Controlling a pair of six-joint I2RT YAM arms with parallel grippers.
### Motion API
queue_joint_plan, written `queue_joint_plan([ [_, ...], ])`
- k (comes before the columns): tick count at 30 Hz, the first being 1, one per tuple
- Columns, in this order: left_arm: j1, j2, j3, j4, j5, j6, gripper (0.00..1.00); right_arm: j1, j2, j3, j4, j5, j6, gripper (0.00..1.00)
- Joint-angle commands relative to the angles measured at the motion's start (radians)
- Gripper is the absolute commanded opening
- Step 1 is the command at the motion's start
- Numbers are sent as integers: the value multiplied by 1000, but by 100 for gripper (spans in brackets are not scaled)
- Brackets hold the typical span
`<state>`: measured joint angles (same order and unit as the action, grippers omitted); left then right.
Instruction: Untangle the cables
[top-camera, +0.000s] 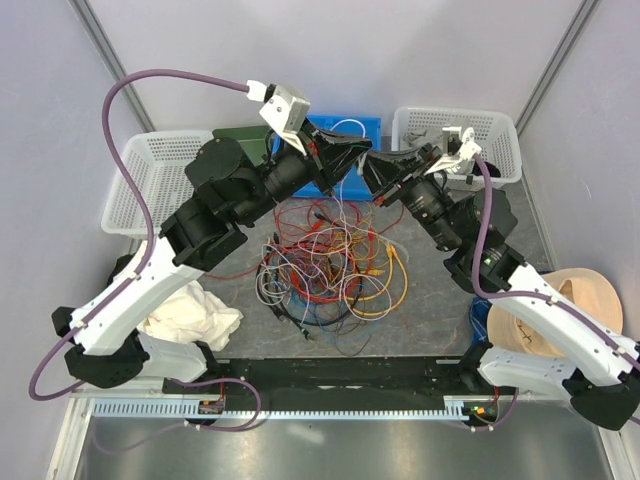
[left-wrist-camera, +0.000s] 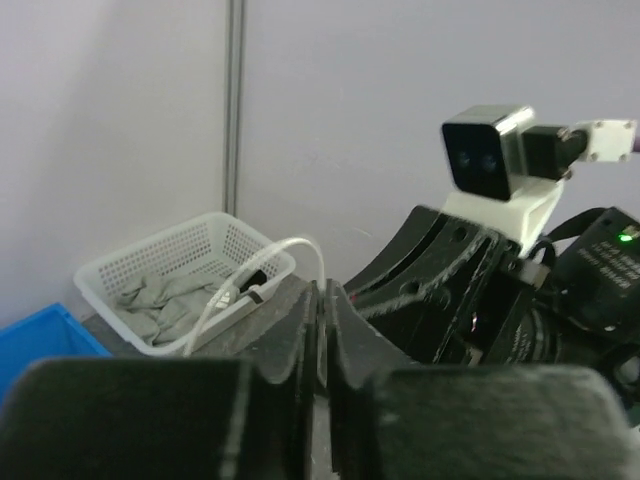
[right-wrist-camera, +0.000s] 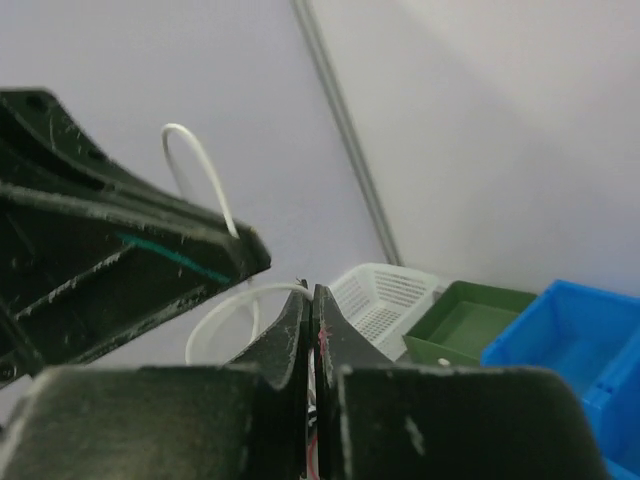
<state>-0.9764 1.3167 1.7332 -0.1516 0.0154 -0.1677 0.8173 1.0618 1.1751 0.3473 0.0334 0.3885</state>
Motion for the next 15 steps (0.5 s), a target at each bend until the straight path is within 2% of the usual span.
queue_joint_plan([
  [1, 2, -76, -52, 6, -183, -15, 26, -1, -63, 104, -172, 270, -51, 0],
  [2, 2, -91, -67, 3, -222, -10, 40, -1, -75, 107, -195, 320, -59, 0],
  [4, 2, -141, -116, -5, -352, -3, 53, -1, -104, 124, -254, 423, -85, 0],
  [5, 4, -158, -136, -5, -398, -3, 64, -1, -111, 133, -270, 447, -92, 0],
  [6, 2, -177, -156, -5, -443, -1, 70, -1, -117, 141, -301, 463, -100, 0],
  [8, 2, -232, -219, 9, -544, 0, 78, -3, -122, 176, -332, 487, -120, 0],
  [11, 4, -313, -320, 105, -588, 22, 84, -1, -114, 228, -405, 488, -122, 0],
  [12, 4, -333, -351, 145, -575, 57, 85, -3, -111, 242, -445, 484, -117, 0],
  [15, 4, -387, -490, 370, -390, 158, 89, -1, -103, 288, -505, 444, -86, 0],
])
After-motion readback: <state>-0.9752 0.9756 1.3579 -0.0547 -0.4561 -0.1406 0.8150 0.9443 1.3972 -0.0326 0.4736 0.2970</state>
